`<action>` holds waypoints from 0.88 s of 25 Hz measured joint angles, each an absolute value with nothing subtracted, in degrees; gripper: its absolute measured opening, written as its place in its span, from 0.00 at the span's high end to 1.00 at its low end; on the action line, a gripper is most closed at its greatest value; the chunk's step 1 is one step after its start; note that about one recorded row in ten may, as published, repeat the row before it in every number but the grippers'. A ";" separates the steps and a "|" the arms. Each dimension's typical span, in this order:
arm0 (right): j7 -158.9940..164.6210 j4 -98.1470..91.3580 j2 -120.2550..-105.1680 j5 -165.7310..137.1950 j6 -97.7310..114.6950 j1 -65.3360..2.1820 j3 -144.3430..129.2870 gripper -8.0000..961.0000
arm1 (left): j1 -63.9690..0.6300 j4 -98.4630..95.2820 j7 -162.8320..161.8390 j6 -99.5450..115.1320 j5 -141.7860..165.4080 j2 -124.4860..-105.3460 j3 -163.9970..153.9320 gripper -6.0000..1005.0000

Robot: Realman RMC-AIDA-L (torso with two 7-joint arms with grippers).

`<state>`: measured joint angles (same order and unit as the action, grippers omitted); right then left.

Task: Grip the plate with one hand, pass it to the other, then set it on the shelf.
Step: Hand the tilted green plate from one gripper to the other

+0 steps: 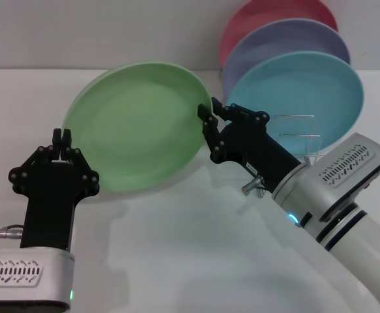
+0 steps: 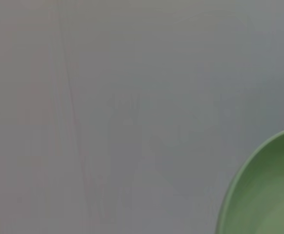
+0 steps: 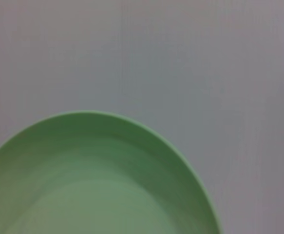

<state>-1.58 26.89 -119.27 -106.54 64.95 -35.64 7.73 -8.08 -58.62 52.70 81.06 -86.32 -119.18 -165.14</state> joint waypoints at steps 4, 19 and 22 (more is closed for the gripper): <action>-1.58 26.88 -119.27 -107.13 64.94 -35.69 7.73 0.82 | -8.08 -58.62 52.67 81.04 -86.31 -119.18 -165.14 0.90; -1.58 26.35 -119.27 -107.31 64.94 -35.68 8.13 0.84 | -8.09 -58.62 52.61 80.51 -86.30 -119.18 -165.14 0.89; -1.58 26.31 -119.27 -107.31 64.95 -35.68 8.15 0.84 | -8.09 -58.62 52.56 80.43 -86.30 -119.18 -165.14 0.89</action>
